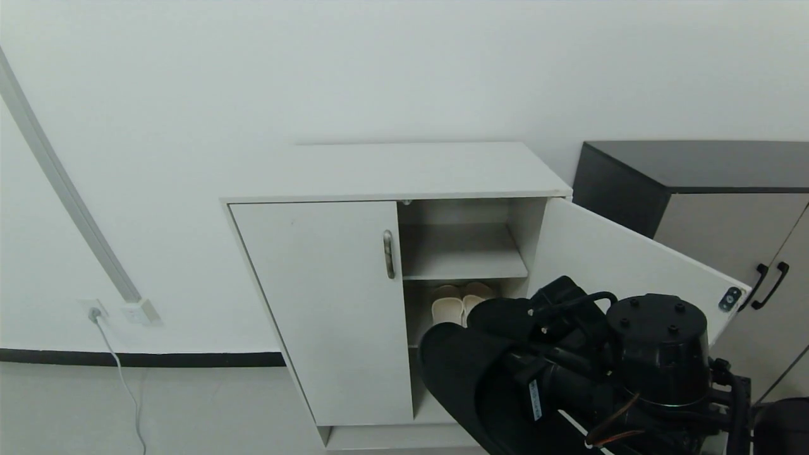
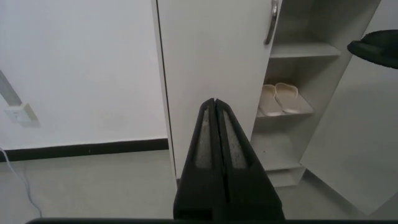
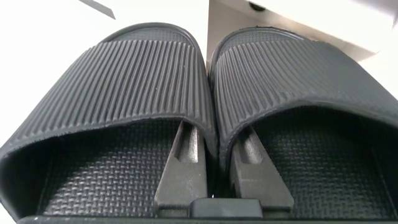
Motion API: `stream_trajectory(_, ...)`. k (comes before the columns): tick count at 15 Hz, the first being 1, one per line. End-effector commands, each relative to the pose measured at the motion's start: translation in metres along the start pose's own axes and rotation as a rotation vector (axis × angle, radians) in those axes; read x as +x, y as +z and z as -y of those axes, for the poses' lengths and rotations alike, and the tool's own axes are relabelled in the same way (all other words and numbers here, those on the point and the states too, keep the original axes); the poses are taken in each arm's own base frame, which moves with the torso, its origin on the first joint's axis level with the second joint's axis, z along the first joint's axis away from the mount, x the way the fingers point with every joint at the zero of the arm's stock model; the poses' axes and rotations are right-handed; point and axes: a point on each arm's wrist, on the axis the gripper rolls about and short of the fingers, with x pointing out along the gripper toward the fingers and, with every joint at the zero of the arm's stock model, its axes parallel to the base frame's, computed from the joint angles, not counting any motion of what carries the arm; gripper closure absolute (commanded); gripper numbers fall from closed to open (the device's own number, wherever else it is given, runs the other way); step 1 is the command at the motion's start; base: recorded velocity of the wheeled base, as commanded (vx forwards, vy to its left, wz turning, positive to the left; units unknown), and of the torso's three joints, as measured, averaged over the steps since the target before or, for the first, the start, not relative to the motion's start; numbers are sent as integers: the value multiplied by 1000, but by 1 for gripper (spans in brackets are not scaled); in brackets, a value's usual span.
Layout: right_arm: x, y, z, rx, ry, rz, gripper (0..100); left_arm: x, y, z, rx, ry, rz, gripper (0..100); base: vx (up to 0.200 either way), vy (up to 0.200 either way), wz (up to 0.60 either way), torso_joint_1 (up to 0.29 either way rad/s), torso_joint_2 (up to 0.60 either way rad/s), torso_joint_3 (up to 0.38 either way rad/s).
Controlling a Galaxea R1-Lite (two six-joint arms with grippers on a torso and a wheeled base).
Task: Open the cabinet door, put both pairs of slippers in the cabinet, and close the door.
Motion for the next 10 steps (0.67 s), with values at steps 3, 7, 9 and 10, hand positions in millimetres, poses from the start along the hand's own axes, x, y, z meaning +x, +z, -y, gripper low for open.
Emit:
stream_trajectory(3, 0, -1, 0, -1, -2, -2, 100, 0, 0, 0, 0, 1, -1, 100, 0, 0, 0, -152, 479, 325)
stream_trajectory(7, 0, -2, 0, -3, 2, -8, 100, 0, 0, 0, -2, 1, -1, 100, 0, 0, 0, -112, 464, 340)
stream_trajectory(9, 0, -3, 0, -3, 2, -10, 100, 0, 0, 0, -2, 1, -1, 100, 0, 0, 0, -88, 461, 364)
stream_trajectory(10, 0, -3, 0, -3, 2, -10, 100, 0, 0, 0, -2, 1, -1, 100, 0, 0, 0, -66, 452, 369)
